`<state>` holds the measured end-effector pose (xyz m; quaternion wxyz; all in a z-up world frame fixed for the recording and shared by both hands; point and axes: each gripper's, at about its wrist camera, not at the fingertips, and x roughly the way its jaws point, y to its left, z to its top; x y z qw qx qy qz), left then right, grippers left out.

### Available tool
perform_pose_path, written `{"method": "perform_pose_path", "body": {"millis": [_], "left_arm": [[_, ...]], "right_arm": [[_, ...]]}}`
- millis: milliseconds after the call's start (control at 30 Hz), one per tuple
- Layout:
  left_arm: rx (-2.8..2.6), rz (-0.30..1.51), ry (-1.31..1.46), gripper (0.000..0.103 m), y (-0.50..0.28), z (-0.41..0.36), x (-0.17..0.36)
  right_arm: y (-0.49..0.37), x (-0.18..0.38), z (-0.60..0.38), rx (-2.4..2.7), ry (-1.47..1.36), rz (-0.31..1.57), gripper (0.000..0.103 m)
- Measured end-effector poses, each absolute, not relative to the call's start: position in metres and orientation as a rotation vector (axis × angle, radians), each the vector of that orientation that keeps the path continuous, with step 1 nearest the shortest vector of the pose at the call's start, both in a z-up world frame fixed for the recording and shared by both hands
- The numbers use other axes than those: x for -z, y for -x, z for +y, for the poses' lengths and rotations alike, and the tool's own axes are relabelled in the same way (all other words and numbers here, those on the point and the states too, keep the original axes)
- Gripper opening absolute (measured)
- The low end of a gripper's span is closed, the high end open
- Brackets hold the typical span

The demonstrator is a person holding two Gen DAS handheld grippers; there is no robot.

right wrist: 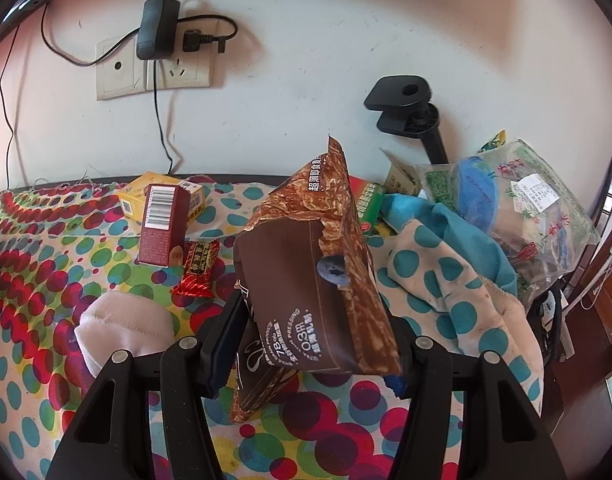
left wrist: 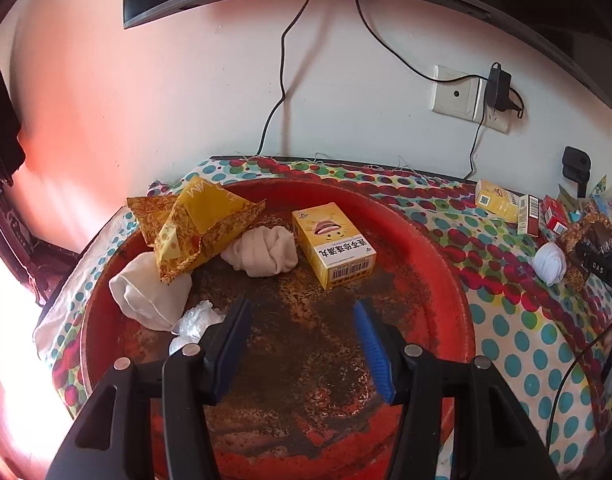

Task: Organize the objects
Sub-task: 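Lower the clear plastic bag into the tray and open the left tool, then carry the brown chocolate bag with the right tool toward the red tray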

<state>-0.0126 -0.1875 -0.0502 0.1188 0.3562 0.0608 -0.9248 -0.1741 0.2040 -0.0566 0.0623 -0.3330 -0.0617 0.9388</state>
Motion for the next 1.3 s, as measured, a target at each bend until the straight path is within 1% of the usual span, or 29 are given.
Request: {"method": "perform_pose_path", "body": {"millis": [133, 233, 400, 467, 500, 600, 667, 967, 1167, 1300], "left_arm": [[2.713, 0.296, -1.055, 0.055, 0.012, -0.199, 0.058], [2.72, 0.267, -1.028, 0.055, 0.012, -0.201, 0.058], [2.733, 0.333, -1.023, 0.055, 0.012, -0.211, 0.06], [2.717, 0.327, -1.016, 0.055, 0.013, -0.214, 0.06], [2.707, 0.325, -1.021, 0.055, 0.013, -0.216, 0.061], [2.696, 0.308, -1.028, 0.055, 0.013, -0.217, 0.061], [2.698, 0.33, -1.026, 0.055, 0.012, -0.218, 0.061], [2.665, 0.341, -1.001, 0.055, 0.008, -0.224, 0.056], [2.645, 0.32, -0.988, 0.055, 0.006, -0.229, 0.054], [2.636, 0.359, -0.957, 0.055, 0.002, -0.247, 0.051]], "right_arm": [[0.172, 0.054, 0.213, -2.836, 0.978, -0.116, 0.057], [0.173, 0.055, 0.214, -2.83, 0.985, -0.103, 0.057], [0.169, 0.054, 0.209, -2.819, 1.02, -0.124, 0.056], [0.163, 0.045, 0.211, -2.832, 1.023, -0.056, 0.056], [0.156, 0.032, 0.207, -2.852, 1.001, -0.062, 0.056], [0.147, 0.018, 0.201, -2.879, 0.983, -0.079, 0.056], [0.137, 0.005, 0.194, -2.914, 0.976, -0.079, 0.056], [0.103, -0.038, 0.11, -3.182, 0.98, -0.059, 0.056], [0.096, -0.037, 0.03, -3.348, 1.073, -0.12, 0.056], [0.095, -0.027, -0.018, -3.423, 1.181, -0.144, 0.056]]}}
